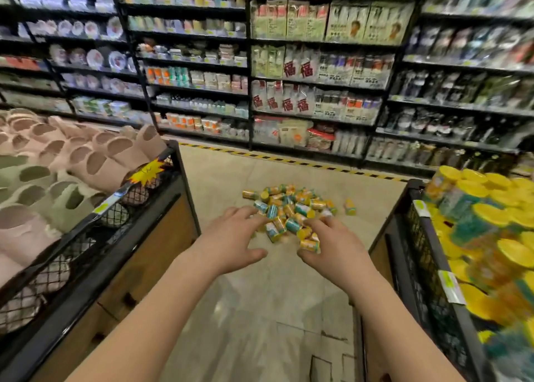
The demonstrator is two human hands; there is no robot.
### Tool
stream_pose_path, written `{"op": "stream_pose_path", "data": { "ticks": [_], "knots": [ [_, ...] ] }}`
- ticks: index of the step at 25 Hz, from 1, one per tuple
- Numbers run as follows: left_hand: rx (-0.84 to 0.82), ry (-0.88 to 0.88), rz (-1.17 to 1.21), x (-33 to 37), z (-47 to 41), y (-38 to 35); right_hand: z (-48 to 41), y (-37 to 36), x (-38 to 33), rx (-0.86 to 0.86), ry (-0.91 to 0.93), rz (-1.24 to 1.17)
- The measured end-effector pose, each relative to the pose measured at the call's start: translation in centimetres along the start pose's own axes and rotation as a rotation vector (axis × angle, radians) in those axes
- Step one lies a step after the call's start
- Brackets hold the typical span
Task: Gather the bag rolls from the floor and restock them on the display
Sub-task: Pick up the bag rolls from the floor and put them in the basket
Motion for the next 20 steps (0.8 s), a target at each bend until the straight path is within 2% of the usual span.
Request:
{"op": "stream_pose_path", "data": {
  "ticks": [6, 12, 20],
  "knots": [
    [-0.037, -0.053, 0.014, -0.4, -14.2, -1.9, -10.7, -1.1, 7.2, 0.003, -0.091, -0.064],
    [-0.048, -0.16, 0.013, -4.6, -31.9, -4.1, -25.4, -3.9, 12.2, -0.003, -0.165, -0.016],
    [-0.2, -0.214, 0.011, -11.0, -53.0, -5.9, -44.5, -5.1, 17.1, -0.109, -0.236, 0.035]
  ]
}}
Point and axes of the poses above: each hand's wrist, its own z-axis away from the middle knuckle, its own y-axis out of the back of the hand, x = y × z, the point moved 8 cm from there along -z, towards the middle knuckle, and after that the axes turned 2 degrees about y, right-handed, at the moved point
